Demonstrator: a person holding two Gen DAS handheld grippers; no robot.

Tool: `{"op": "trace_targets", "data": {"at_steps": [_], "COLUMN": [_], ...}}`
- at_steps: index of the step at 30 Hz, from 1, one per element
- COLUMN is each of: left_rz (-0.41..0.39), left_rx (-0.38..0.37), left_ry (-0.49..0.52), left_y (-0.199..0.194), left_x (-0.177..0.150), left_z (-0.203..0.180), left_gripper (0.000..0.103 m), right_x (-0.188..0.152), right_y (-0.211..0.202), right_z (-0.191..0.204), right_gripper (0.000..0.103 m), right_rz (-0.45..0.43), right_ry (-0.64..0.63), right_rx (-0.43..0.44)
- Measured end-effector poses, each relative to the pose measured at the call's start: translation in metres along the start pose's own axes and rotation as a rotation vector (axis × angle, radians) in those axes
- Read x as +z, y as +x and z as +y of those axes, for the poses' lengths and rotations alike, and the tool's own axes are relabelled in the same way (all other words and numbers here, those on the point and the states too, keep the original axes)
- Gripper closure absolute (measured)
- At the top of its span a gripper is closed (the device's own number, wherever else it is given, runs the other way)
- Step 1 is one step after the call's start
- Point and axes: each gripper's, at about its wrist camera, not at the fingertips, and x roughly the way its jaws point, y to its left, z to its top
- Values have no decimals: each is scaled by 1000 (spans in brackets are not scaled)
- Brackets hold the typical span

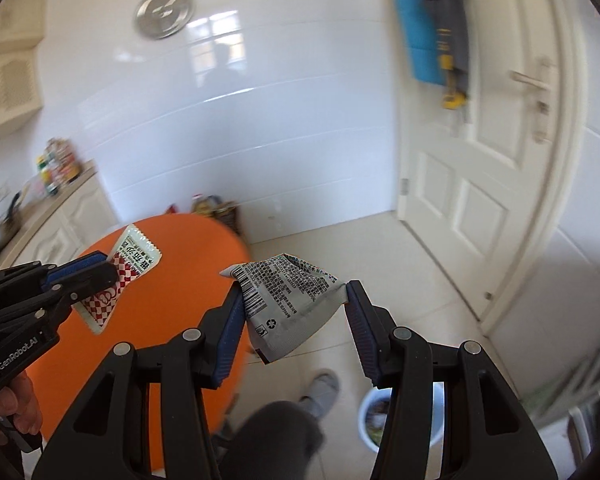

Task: Collect trash
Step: 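Carry the checkered wrapper and barcode packet to the blue bucket and release both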

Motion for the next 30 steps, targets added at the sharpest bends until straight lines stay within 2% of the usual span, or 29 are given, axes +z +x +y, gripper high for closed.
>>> {"op": "trace_targets", "data": {"at_steps": [8,14,18,22,27,28,30], "left_rz": [81,234,385,502,646,670,706], "left_rx": [-187,-298,-373,-401,-399,-393,-379], "left_ry": [62,83,49,28,9,12,28], "left_y": [71,143,201,264,348,360,382], "left_x": [20,19,10,14,11,10,8], "left_z": [-35,-53,-58,-69,-86,-88,-92], "left_gripper": [97,97,97,97,96,95,85], "right_x": [-19,-54,-83,-112,-149,-156,-163], "right_y": [-4,26,60,99,142,150,162], "right_z": [-93,-152,-182,-211,-244,-251,-262], "right_gripper": [53,53,52,52,49,48,44], "right_rz": [36,136,225,311,396,414,428], "right_ry": [124,226,296,367,462,484,519], "right_rx": [-136,-184,-183,-178,-181,-177,-172]}}
